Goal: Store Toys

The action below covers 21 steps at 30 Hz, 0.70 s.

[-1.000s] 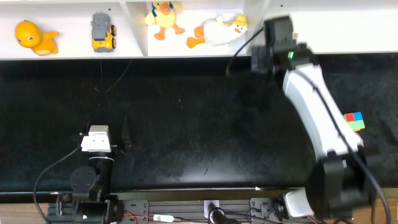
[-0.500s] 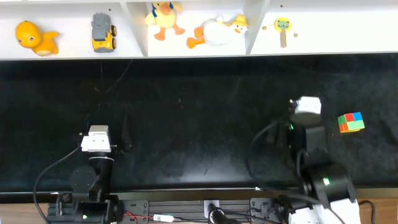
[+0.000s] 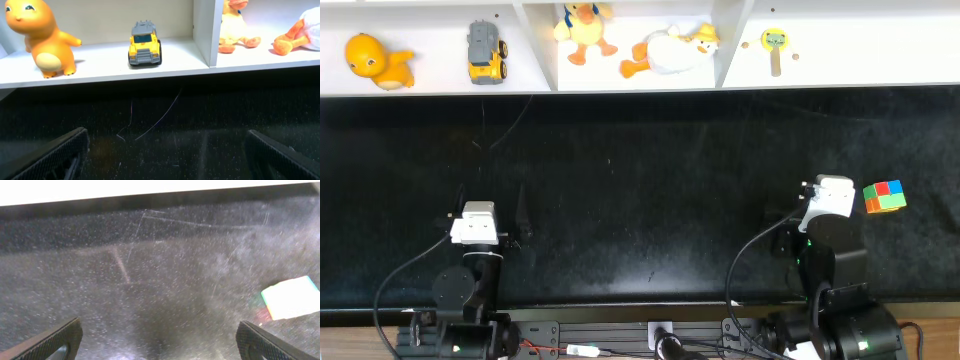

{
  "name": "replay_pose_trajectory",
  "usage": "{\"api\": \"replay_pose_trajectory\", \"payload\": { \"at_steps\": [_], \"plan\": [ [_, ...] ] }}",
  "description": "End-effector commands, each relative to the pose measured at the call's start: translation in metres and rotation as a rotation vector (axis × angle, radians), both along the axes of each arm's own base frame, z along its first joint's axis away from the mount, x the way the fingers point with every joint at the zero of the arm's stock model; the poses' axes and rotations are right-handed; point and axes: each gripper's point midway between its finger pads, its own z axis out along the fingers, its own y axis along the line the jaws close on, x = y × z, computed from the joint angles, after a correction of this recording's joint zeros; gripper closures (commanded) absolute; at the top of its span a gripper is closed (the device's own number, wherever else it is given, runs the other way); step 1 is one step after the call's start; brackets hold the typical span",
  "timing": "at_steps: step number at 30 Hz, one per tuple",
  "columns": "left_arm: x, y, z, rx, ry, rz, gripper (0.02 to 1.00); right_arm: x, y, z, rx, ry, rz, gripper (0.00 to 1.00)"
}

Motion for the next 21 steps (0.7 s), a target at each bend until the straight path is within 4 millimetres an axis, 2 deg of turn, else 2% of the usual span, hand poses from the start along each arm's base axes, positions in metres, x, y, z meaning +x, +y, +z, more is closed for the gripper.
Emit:
{"api": "replay_pose_trajectory", "payload": {
  "at_steps": [1,6,11,17,21],
  "plan": [
    [-0.001,-0.001,0.002,0.019,-0.009,-0.003,0.02,0.005,-0.025,0.003,-0.214,0.003,-0.013,0.007],
    [-0.001,-0.001,0.002,0.019,-0.009,-0.003,0.02,0.004,-0.071,-0.005,-0.383,0.121,-0.119,0.003],
    [-0.001,-0.001,0.002,0.019,-0.009,-0.003,0.02,0.015,-0.094,-0.029,-0.441,0.265,0.008,0.005],
    [-0.001,-0.001,0.002,0.019,-0.009,-0.003,0.02,0.023,-0.148,-0.07,-0.347,0.405,-0.002,0.005],
    [-0.001,-0.001,0.002,0.019,-0.009,-0.003,0.02,0.021,-0.188,-0.095,-0.296,0.495,-0.032,0.003]
  ]
}}
